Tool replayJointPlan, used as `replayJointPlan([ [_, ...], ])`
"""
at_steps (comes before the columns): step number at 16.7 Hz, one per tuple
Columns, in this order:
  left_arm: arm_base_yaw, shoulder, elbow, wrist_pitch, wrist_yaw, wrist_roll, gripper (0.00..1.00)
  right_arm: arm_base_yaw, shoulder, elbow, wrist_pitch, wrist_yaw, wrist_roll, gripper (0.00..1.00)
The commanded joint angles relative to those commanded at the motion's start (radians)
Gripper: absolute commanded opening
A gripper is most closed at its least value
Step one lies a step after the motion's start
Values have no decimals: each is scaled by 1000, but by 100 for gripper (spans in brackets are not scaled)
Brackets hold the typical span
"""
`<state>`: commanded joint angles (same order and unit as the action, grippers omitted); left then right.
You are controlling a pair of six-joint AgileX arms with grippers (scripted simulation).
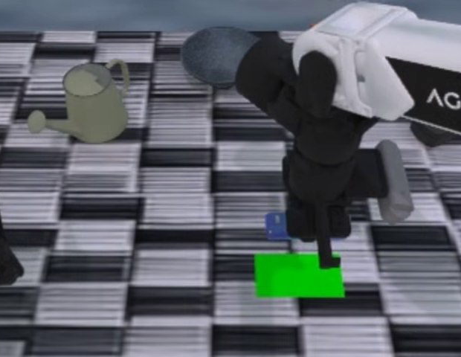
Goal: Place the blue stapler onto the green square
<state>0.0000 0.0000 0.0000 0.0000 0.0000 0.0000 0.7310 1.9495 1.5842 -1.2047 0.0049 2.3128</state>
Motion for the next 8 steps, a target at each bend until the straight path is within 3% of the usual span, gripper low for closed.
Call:
replayJointPlan([
  [4,0,0,0,0,0,0,100,-5,15,-27,38,1,-1,0],
  [8,0,0,0,0,0,0,100,-4,67,-141,216,1,1,0],
])
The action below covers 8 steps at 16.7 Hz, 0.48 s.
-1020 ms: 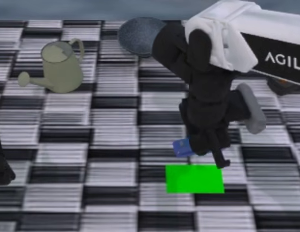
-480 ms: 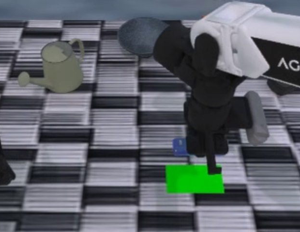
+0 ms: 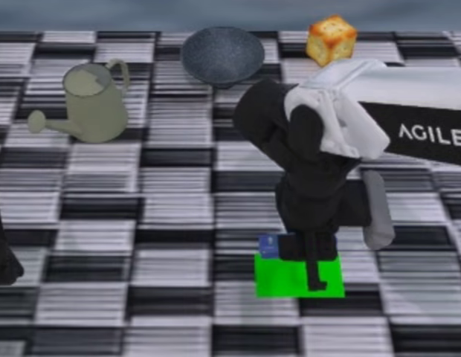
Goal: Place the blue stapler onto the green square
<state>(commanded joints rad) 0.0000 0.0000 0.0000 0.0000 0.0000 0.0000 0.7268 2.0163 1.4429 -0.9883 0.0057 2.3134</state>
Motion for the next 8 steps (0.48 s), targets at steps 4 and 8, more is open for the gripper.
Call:
replayJointPlan([
  [4,0,0,0,0,0,0,100,4,46,-97,137,0,1,0],
  [8,0,0,0,0,0,0,100,5,50,-104,146,0,2,0],
])
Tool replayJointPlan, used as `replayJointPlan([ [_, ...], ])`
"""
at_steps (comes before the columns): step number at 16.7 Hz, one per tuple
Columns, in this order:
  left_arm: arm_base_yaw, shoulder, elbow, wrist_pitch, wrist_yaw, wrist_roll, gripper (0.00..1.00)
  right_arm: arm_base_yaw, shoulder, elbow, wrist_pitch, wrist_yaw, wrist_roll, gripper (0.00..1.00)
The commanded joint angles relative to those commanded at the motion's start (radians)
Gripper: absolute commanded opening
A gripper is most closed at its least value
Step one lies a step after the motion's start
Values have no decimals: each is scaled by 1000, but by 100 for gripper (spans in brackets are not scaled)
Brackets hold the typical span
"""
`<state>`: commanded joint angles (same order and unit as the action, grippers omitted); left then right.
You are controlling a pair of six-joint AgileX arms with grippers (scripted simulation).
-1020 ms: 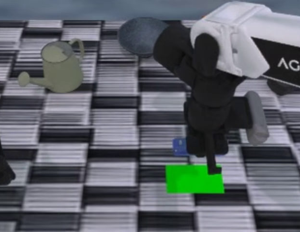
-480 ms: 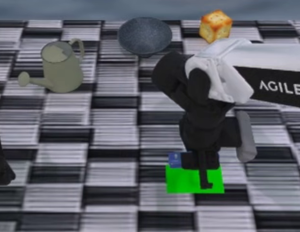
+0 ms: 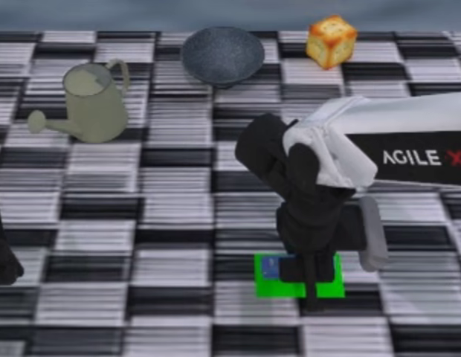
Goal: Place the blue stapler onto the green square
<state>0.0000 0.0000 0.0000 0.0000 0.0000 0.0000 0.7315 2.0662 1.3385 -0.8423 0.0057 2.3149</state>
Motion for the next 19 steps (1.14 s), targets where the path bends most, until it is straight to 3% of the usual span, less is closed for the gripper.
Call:
replayJointPlan([
  [13,0,0,0,0,0,0,100,0,0,0,0,0,0,98],
  [19,0,0,0,0,0,0,100,0,0,0,0,0,0,100],
])
